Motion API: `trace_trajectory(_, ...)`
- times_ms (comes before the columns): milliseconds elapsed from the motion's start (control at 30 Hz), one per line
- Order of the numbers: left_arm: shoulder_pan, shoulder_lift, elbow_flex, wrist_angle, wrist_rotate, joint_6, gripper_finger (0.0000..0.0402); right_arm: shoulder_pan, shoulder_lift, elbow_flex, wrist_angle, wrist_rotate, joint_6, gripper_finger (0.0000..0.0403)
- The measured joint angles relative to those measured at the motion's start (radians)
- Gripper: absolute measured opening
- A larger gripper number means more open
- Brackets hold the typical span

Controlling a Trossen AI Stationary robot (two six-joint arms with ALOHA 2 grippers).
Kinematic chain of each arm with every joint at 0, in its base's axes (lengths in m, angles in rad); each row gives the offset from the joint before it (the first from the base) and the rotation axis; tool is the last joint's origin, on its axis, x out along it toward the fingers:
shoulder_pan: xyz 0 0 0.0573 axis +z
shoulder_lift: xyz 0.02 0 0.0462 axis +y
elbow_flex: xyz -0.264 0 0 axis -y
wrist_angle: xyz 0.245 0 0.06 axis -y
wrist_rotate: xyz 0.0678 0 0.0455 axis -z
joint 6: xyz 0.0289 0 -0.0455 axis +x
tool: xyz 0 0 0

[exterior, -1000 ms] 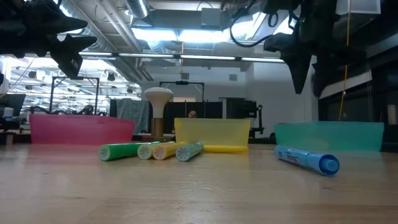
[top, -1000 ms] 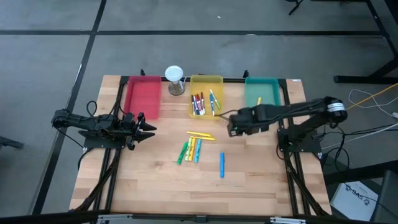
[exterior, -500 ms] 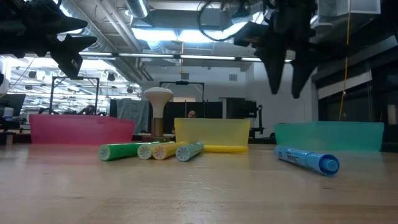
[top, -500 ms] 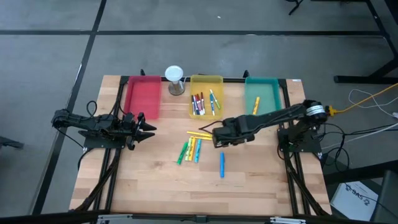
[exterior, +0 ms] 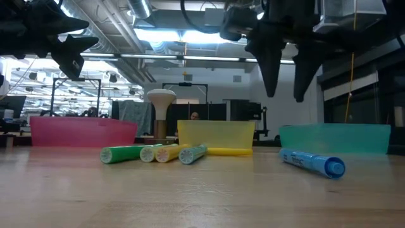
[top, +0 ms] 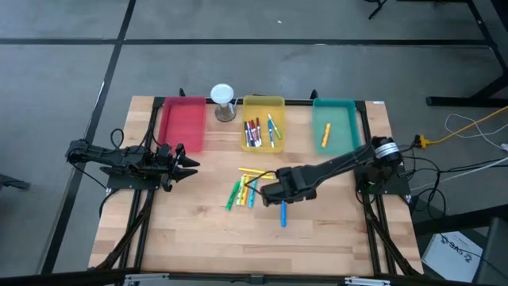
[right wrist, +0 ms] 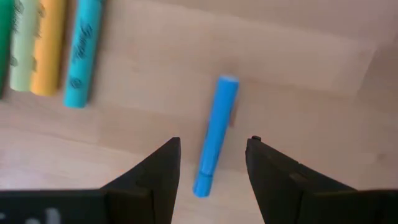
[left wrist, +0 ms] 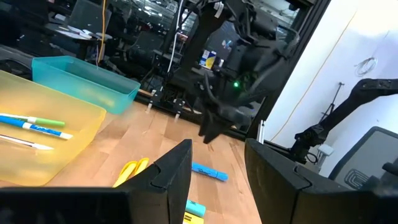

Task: Pick & Place Markers
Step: Put the blue highlighter into the blue bin

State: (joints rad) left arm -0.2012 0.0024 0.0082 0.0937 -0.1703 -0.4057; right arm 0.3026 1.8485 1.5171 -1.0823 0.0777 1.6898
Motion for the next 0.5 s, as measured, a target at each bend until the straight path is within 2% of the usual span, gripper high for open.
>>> trace_trajectory(200,0.0,0.0,0.0,0.0,0.0,0.0,0.0143,0.011,0.045,0.007,0.021,-0.058,0.014,0.0177)
trace_trajectory(500,0.0,0.0,0.0,0.0,0.0,0.0,0.0143,0.01,0.094,0.007,0.019,-0.076,0.014,0.0177)
